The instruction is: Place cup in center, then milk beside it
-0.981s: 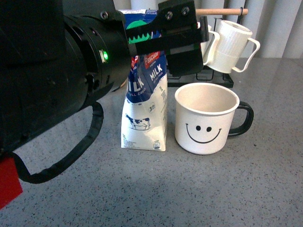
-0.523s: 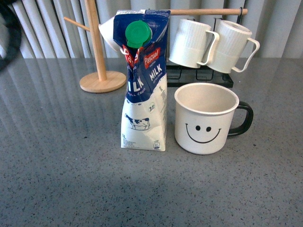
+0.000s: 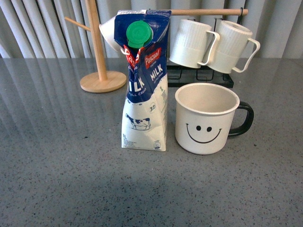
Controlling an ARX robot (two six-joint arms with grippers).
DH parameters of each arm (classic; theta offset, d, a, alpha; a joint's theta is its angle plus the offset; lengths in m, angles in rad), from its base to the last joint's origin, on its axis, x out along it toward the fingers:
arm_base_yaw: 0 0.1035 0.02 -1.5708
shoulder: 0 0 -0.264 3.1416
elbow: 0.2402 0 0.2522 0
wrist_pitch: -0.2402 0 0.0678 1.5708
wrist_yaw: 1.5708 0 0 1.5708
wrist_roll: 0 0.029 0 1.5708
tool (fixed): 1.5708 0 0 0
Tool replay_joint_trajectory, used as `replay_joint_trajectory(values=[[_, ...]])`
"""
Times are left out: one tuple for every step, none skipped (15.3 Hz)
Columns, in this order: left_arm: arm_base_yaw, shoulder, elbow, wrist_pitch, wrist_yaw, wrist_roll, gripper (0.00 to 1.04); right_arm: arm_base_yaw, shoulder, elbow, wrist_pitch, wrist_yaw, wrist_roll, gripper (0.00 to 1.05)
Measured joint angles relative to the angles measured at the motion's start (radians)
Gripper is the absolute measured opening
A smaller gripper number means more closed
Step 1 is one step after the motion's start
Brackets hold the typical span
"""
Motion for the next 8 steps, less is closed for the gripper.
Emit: replay_joint_trajectory(values=[[0.045,-0.070,0.022,-0.229,-0.010,-0.030,0.88,0.000,0.000,0.000,0.000,0.000,0.000,0.98],[0.095,-0.139,-0.002,-0.356,0.014,-0.070,0.77,0.000,0.000,0.000,0.000,0.000,0.000,0.98],[0.129,-0.202,-0.080,-0.413,0.030,-0.097,0.65,0.000,0.000,0.000,0.000,0.000,0.000,0.98],[0.144,-0.232,-0.146,-0.396,0.056,-0.105,0.52,0.000,0.000,0.000,0.000,0.000,0.000,0.98],[0.156,-0.251,-0.182,-0.383,0.077,-0.113,0.41,0.000,0.000,0.000,0.000,0.000,0.000,0.98],[0.175,-0.278,-0.226,-0.369,0.092,-0.119,0.28,0.000,0.000,0.000,0.000,0.000,0.000,0.98],[0.188,-0.307,-0.261,-0.365,0.105,-0.120,0.17,0.000,0.000,0.000,0.000,0.000,0.000,0.98],[0.254,-0.338,-0.293,-0.359,0.182,-0.120,0.05,0.000,0.000,0.000,0.000,0.000,0.000,0.98]])
